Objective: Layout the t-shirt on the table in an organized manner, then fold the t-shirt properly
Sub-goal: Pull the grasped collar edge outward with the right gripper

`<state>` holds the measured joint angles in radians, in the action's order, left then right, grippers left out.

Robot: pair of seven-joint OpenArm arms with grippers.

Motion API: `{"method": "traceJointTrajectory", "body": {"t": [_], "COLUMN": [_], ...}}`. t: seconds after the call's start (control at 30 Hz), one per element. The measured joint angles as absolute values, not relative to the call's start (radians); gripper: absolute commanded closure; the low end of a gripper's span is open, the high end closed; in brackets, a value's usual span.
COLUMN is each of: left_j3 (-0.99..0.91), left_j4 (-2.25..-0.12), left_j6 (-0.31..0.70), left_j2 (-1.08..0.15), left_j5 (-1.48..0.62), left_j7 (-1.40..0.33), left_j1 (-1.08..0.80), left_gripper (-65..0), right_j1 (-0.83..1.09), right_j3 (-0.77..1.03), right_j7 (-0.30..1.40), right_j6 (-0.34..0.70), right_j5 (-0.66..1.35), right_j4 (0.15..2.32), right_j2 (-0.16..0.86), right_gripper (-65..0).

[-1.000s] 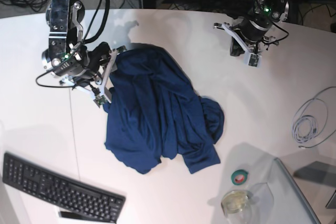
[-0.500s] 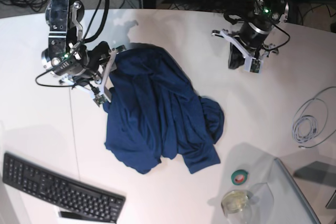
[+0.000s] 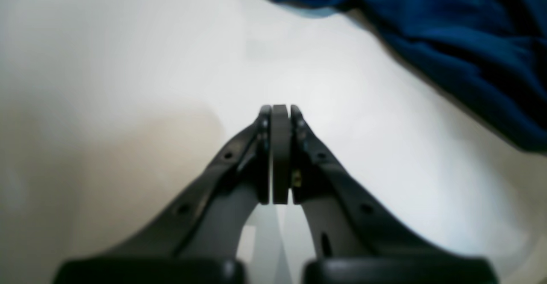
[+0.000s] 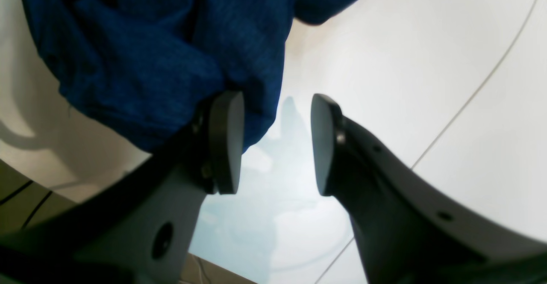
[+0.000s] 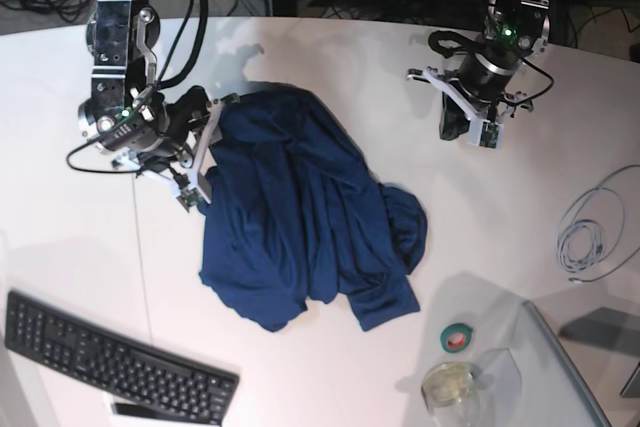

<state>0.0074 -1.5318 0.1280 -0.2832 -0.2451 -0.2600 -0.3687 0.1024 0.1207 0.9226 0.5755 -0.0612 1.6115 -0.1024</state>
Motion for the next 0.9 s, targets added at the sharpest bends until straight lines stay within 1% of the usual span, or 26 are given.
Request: {"method": "traceJointTrajectory", "body": {"t": [0.67,0.73,0.9], "left_j3": [0.007,0.007,0.007], "left_j4": [-1.521,-1.521,-1.523], "left_j6": [0.129,0.128,0.131], "left_j2": [-0.282,-0.278,-0.277], "left_j5": [-0.247,-0.247,-0.247], "left_j7": [-0.258,-0.258,-0.257], "left_j1": [-0.371,-0.371,-0.371], "left_gripper": [0.0,0.0,0.0], "right_j1": [0.093,0.101,0.202], "right_j3": [0.120,0.120,0.121], "right_j7": [0.922,0.863,0.614], "right_j6": [0.575,0.575,0.576], "right_j5": [-0.060,-0.063,-0.070], "right_j4": [1.610,1.610,1.615], "right_j2": [-0.102,-0.102,-0.105], "right_gripper": [-24.5,-24.5,-24.3]}}
